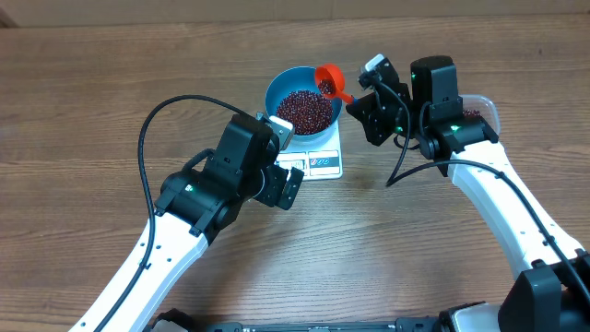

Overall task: Scoop item into bowl and weigh 150g on scale
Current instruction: 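Tilt the scoop slightly to trickle a few beans into the bowl, then move the right gripper with the scoop back to the bean tub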

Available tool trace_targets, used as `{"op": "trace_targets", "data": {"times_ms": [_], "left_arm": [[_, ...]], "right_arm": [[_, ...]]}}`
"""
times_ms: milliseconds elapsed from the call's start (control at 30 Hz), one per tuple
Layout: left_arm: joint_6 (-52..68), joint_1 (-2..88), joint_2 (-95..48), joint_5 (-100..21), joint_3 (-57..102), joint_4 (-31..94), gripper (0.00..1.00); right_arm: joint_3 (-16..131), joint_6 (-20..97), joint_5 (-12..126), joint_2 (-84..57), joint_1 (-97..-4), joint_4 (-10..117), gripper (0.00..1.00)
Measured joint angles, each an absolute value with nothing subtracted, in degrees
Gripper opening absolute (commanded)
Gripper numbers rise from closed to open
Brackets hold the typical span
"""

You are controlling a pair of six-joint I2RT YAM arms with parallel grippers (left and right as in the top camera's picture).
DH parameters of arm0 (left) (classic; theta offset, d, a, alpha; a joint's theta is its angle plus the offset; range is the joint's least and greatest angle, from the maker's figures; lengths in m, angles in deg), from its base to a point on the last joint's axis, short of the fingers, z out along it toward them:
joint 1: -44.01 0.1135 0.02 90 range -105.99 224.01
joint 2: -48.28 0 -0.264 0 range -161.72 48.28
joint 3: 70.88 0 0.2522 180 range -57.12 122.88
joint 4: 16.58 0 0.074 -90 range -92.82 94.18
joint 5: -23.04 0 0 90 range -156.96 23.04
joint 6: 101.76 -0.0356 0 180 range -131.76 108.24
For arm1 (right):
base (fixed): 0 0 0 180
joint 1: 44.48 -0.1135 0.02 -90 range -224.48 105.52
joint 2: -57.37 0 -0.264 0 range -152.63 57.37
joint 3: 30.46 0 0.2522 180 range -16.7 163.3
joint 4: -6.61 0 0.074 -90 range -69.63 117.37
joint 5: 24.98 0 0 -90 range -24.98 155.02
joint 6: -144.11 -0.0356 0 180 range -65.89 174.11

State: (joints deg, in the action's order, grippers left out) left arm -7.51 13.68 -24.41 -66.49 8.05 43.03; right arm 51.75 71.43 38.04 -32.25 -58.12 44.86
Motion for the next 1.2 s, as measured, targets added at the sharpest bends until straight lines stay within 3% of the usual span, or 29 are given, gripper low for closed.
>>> {"op": "trace_targets", "data": {"times_ms": [467, 833, 1200], "left_arm": [[-7.5, 13.7, -24.4, -66.5, 8.0, 43.0, 1.0], [-7.5, 13.7, -24.4, -66.5, 8.0, 43.0, 1.0], [-7.5, 13.7, -24.4, -66.5, 8.0, 43.0, 1.0]], "right_arm": [[51.7, 62.1, 37.9, -32.3, -57.1, 44.8, 0.04], [51.7, 54.8, 36.9, -32.3, -41.9, 53.5, 0.04], [51.7, 54.2, 33.5, -32.3, -32.8, 59.7, 0.04]]}}
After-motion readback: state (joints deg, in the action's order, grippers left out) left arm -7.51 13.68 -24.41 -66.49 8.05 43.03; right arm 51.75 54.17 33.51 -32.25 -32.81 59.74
